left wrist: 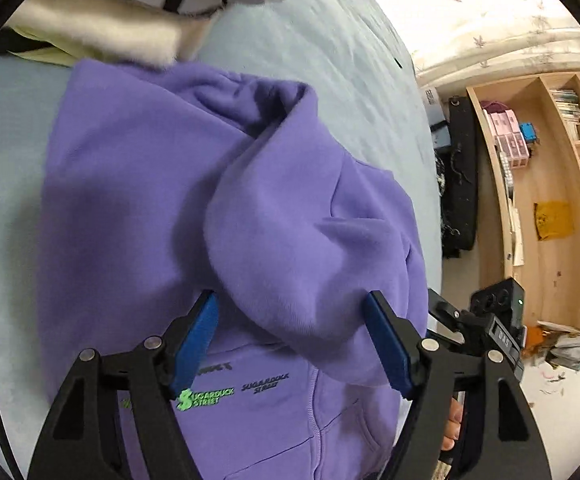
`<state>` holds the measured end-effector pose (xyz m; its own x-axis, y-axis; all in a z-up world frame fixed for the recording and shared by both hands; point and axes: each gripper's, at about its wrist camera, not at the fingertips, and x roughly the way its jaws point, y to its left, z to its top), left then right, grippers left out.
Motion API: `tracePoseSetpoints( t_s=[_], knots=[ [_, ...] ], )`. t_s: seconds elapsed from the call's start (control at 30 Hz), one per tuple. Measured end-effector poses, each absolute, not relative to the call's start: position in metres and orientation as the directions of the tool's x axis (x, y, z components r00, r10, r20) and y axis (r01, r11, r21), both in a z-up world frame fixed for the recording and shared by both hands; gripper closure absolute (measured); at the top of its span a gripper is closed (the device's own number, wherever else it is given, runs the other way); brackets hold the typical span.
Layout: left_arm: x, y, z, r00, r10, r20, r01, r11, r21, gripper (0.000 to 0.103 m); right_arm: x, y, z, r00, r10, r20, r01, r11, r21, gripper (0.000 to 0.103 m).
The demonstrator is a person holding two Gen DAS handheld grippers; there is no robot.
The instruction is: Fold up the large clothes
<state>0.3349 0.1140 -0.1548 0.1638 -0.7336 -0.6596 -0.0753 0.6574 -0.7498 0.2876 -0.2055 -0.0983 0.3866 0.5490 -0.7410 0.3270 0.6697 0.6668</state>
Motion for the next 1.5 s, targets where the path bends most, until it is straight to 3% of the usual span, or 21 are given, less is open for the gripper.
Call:
tracePoseSetpoints(
  t_s=[0.4, 0.73, 0.77, 0.83, 0.9, 0.93, 1.1, 1.33, 1.5],
  knots=[
    [0.368, 0.096, -0.178, 0.121, -0.798, -0.59, -0.079, 0.585, -0.807, 0.03, 0.315, -0.216, -0.125, 0.385, 0.669, -0.635, 0.352, 0.53, 0.772, 0.034],
    [0.369, 0.112, -0.157, 0.16, -0.81, -0.564, -0.059, 0.563, -0.824, 0.032, 0.311, -0.227, -0.125, 0.423, 0.686, -0.592, 0.336, 0.488, 0.806, 0.034],
    [0.372, 0.109, -0.156, 0.167, -0.793, -0.585, -0.06, 0.584, -0.809, 0.035, 0.313, -0.225, -0.124, 0.426, 0.672, -0.605, 0.335, 0.504, 0.796, 0.036],
    [0.376, 0.106, -0.16, 0.163, -0.762, -0.627, -0.074, 0.624, -0.778, 0.074, 0.317, -0.217, -0.117, 0.427, 0.622, -0.656, 0.307, 0.583, 0.752, 0.051],
    [0.381, 0.099, -0.165, 0.134, -0.72, -0.681, -0.081, 0.677, -0.731, 0.086, 0.323, -0.208, -0.108, 0.418, 0.59, -0.691, 0.251, 0.656, 0.712, 0.088],
    [0.383, 0.094, -0.164, 0.141, -0.695, -0.705, -0.069, 0.704, -0.707, 0.088, 0.326, -0.205, -0.105, 0.42, 0.591, -0.689, 0.228, 0.666, 0.711, 0.093],
    [0.386, 0.084, -0.139, 0.232, -0.653, -0.721, 0.03, 0.745, -0.666, 0.091, 0.344, -0.185, -0.063, 0.501, 0.511, -0.699, 0.062, 0.784, 0.618, 0.096],
    [0.392, 0.087, -0.093, 0.53, -0.648, -0.546, 0.152, 0.707, -0.691, 0.091, 0.361, -0.183, -0.022, 0.696, 0.416, -0.585, -0.109, 0.866, 0.487, 0.096],
    [0.382, 0.076, -0.134, 0.442, -0.648, -0.62, 0.112, 0.726, -0.679, 0.091, 0.359, -0.193, -0.068, 0.604, 0.406, -0.686, -0.085, 0.888, 0.451, 0.096]
  ],
)
